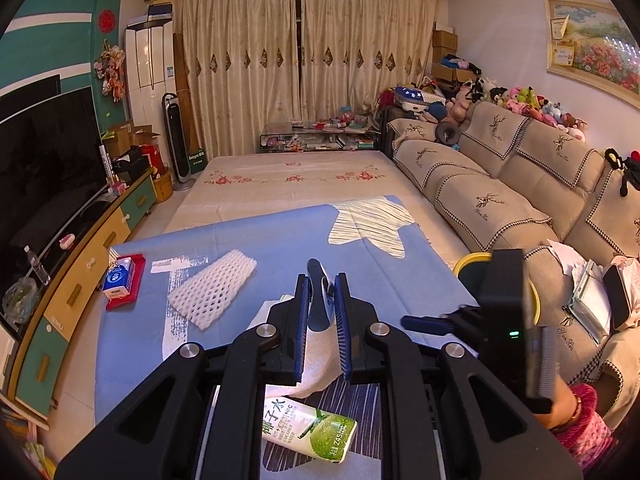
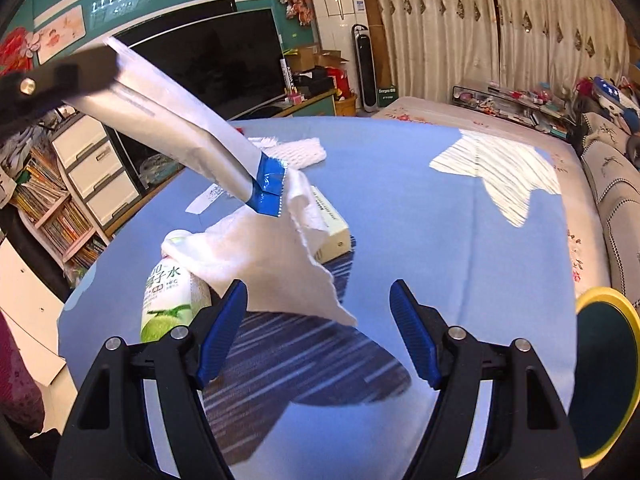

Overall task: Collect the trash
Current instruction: 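Grasp the white towel with the right tool while the left tool holds the paper packet, then carry the paper packet over the bin and open the left tool while the right tool holds the towel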

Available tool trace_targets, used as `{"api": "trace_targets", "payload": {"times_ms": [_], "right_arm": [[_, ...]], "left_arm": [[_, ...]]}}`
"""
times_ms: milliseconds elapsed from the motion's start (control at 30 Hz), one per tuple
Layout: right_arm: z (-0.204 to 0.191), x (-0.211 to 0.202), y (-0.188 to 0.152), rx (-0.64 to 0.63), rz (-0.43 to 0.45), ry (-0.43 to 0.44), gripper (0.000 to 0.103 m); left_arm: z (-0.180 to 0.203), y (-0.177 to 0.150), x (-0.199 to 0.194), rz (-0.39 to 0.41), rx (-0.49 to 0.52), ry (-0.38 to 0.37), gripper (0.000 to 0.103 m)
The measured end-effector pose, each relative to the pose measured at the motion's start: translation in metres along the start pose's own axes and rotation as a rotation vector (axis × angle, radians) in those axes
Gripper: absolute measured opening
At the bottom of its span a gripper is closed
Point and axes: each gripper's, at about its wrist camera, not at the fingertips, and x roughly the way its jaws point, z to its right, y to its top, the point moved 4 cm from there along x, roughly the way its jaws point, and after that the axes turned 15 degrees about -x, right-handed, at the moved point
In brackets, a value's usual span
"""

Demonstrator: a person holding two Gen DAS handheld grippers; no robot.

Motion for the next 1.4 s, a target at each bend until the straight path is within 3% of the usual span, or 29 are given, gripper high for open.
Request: {"api": "trace_targets", "payload": {"times_ms": [100, 167, 233, 433, 533, 733, 900, 1067, 1400], "right_arm": [[0.000, 0.016, 0.003, 0.016, -0.021, 0.021, 0.052], [0.001, 0.021, 0.004, 0.036, -0.023, 0.040, 0.015], [0.005, 0.023, 0.001, 0.061, -0.038, 0.036, 0.002], [0.024, 0.023, -0.025, 0.153, -0.106, -0.017, 0.001], [0.029, 0.013, -0.037, 0.181, -0.098, -0.024, 0.001], [0.038, -0.027, -0.032, 0.220, 0.011, -0.005, 0.001], [0.045, -0.056, 0.013, 0.195, 0.131, 0.013, 0.001], [0.051, -0.077, 0.049, 0.166, 0.200, -0.021, 0.001], [0.070, -0.161, 0.033, 0.187, 0.289, -0.176, 0.001]], "left_arm": [[-0.002, 0.001, -0.002, 0.008, -0.003, -0.005, 0.014], [-0.003, 0.002, -0.004, 0.015, -0.006, -0.007, 0.014], [-0.005, 0.003, -0.006, 0.023, -0.011, -0.011, 0.014], [-0.007, 0.013, -0.024, 0.078, -0.021, -0.025, 0.014], [-0.003, 0.017, -0.027, 0.092, -0.015, -0.026, 0.014], [0.007, 0.017, -0.012, 0.067, -0.004, -0.017, 0.014], [0.008, 0.020, -0.002, 0.063, -0.013, -0.001, 0.014], [0.006, 0.021, -0.001, 0.062, -0.011, 0.008, 0.014], [0.008, 0.023, 0.010, 0.038, 0.000, -0.016, 0.014]]}}
